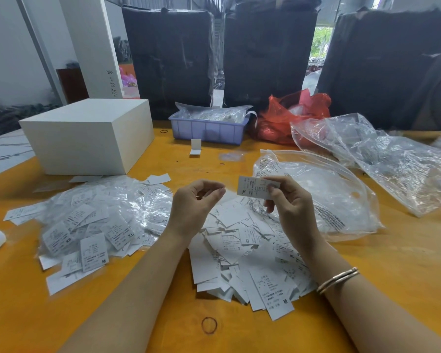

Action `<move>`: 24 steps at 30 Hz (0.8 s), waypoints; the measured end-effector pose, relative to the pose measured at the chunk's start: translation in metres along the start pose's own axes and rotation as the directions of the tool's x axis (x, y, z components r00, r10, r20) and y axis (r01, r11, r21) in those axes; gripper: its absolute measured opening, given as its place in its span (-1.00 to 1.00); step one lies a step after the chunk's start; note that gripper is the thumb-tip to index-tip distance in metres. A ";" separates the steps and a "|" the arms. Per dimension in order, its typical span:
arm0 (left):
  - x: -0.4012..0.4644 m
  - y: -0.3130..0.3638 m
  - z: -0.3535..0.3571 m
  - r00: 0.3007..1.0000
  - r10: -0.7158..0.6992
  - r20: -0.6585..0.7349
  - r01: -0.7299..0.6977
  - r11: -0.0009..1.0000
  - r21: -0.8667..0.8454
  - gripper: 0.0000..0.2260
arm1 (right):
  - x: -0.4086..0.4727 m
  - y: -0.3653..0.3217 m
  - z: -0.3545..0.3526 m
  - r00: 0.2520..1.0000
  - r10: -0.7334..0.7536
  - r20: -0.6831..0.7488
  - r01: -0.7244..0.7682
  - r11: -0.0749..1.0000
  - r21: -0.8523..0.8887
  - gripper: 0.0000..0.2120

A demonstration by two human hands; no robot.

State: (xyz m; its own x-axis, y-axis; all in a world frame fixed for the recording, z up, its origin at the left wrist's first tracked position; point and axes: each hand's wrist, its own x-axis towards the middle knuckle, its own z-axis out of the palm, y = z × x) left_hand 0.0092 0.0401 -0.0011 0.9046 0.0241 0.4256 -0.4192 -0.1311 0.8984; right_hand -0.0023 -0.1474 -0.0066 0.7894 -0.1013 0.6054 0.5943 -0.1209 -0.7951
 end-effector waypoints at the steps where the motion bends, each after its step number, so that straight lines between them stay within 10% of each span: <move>1: 0.000 0.000 0.000 1.000 0.003 -0.001 -0.003 1.000 0.008 -0.89 | 0.000 0.000 0.001 1.000 -0.007 0.009 0.007 1.000 -0.016 -0.71; 24: -0.004 0.002 0.003 0.962 -0.138 0.236 0.152 0.988 -0.040 -0.88 | -0.009 0.000 0.021 0.868 0.226 0.443 -0.034 0.916 -0.401 -0.59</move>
State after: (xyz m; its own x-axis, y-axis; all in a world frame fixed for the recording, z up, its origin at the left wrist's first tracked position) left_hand 0.0049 0.0366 -0.0014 0.9462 -0.1926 0.2599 -0.2801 -0.0858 0.9561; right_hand -0.0063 -0.1259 -0.0124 0.8874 0.3219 0.3298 0.4555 -0.5030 -0.7345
